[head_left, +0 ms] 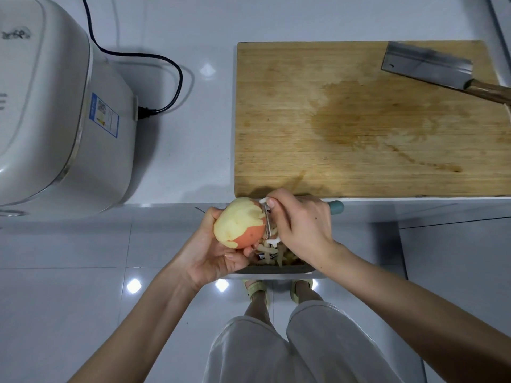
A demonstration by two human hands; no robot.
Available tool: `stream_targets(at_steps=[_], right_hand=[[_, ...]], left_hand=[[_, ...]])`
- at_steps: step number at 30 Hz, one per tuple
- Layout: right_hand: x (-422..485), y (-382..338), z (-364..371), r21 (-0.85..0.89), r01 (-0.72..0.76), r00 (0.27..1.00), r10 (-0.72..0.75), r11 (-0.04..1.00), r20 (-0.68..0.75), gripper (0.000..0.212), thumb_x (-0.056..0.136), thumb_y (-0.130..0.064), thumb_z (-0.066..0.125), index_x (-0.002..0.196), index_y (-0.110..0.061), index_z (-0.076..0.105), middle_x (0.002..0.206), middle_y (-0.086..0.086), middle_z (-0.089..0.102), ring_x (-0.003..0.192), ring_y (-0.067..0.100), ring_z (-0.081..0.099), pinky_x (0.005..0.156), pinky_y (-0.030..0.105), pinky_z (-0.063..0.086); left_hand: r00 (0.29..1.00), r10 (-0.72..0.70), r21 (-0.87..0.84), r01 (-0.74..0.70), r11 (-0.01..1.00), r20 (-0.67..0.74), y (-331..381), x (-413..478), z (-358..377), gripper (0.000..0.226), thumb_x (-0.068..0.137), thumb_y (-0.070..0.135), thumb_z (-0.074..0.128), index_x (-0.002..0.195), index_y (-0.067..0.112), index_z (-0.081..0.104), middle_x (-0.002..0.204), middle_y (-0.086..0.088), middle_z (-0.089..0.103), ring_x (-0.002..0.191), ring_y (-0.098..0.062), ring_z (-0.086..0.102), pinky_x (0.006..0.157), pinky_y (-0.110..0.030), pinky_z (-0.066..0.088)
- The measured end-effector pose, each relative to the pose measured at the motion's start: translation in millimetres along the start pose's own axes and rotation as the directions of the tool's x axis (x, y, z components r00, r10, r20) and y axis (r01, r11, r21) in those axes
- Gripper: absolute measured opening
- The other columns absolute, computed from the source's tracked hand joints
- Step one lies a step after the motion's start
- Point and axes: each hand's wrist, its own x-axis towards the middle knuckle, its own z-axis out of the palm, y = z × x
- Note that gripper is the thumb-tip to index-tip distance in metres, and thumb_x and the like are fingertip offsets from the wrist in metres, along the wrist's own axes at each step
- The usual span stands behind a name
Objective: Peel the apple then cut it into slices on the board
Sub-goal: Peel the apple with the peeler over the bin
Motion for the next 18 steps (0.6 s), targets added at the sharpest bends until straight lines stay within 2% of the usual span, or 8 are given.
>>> stream_targets(at_steps=[2,6,9,12,13,15,16,18], right_hand=[[0,3,3,-0.016,0.007,1.000,-0.006,1.000,0.030,0.024,0.089,-0.021,0.045,0.078,-0.013,0.064,0.048,-0.005,0.057,0.042,0.016,0.053,0.046,0.019,0.027],[-13,17,14,-0.074,-0.063,0.989,0.072,0.995,0.127,0.024,0.086,-0.021,0.043,0.075,-0.013,0.063,0.044,-0.004,0.056,0.038,0.019,0.052,0.041,0.021,0.037],[-15,17,14,-0.151,-0.138,0.972,0.163,0.979,0.167,0.024,0.088,-0.024,0.042,0.074,-0.016,0.060,0.047,-0.005,0.054,0.042,0.021,0.053,0.046,0.021,0.029],[-10,14,2,-0.077,-0.347,0.854,0.349,0.935,0.386,0.033,0.098,-0.041,0.032,0.087,-0.028,0.060,0.067,-0.008,0.059,0.071,0.019,0.060,0.068,0.031,0.045],[-8,14,-4,0.059,-0.491,0.772,0.402,0.869,0.493,0.036,0.095,-0.053,0.029,0.095,-0.034,0.060,0.080,-0.012,0.061,0.084,0.015,0.061,0.082,0.034,0.046],[-4,10,-15,0.362,-0.728,0.635,0.372,0.583,0.677,0.053,0.079,-0.076,0.032,0.109,-0.040,0.057,0.097,-0.021,0.058,0.098,0.010,0.057,0.097,0.038,0.042],[-4,10,-16,0.444,-0.756,0.620,0.309,0.481,0.721,0.051,0.072,-0.081,0.039,0.100,-0.041,0.056,0.092,-0.024,0.059,0.092,0.010,0.056,0.096,0.037,0.043],[-3,6,-19,0.503,-0.755,0.627,0.236,0.420,0.743,0.042,0.066,-0.073,0.058,0.091,-0.038,0.058,0.080,-0.021,0.062,0.080,0.011,0.055,0.078,0.026,0.046]], left_hand=[[0.998,-0.039,-0.020,0.040,0.999,0.058,0,-2,-1,0.050,0.069,0.040,0.058,0.093,-0.004,0.059,0.066,-0.019,0.055,0.048,-0.020,0.051,0.031,-0.017,0.035],[0.961,-0.106,-0.081,0.131,0.988,0.256,3,-9,5,0.076,0.030,0.030,0.092,0.087,-0.011,0.064,0.065,-0.023,0.057,0.045,-0.024,0.055,0.031,-0.016,0.038],[0.970,-0.081,-0.079,0.101,0.992,0.228,5,-7,5,0.075,0.033,0.028,0.089,0.093,-0.008,0.063,0.068,-0.023,0.058,0.047,-0.024,0.055,0.033,-0.020,0.043],[0.991,-0.023,-0.004,0.023,1.000,0.128,5,-6,-1,0.074,0.030,0.026,0.089,0.095,-0.003,0.068,0.079,-0.024,0.064,0.056,-0.029,0.062,0.045,-0.030,0.054],[0.995,-0.002,0.018,0.001,1.000,0.103,5,-5,-3,0.079,0.028,0.025,0.090,0.100,-0.001,0.067,0.083,-0.025,0.066,0.061,-0.032,0.065,0.049,-0.036,0.057],[0.994,0.013,0.033,-0.017,0.999,0.111,4,-4,-5,0.083,0.030,0.023,0.091,0.106,0.001,0.065,0.091,-0.028,0.067,0.071,-0.038,0.068,0.056,-0.043,0.059],[0.992,0.011,0.022,-0.014,1.000,0.128,4,-3,-4,0.078,0.032,0.021,0.091,0.104,0.001,0.068,0.094,-0.029,0.066,0.076,-0.041,0.068,0.058,-0.044,0.059],[0.987,0.007,0.004,-0.008,1.000,0.163,3,-1,-2,0.067,0.036,0.017,0.091,0.099,0.000,0.071,0.099,-0.030,0.066,0.084,-0.044,0.067,0.060,-0.041,0.059]])
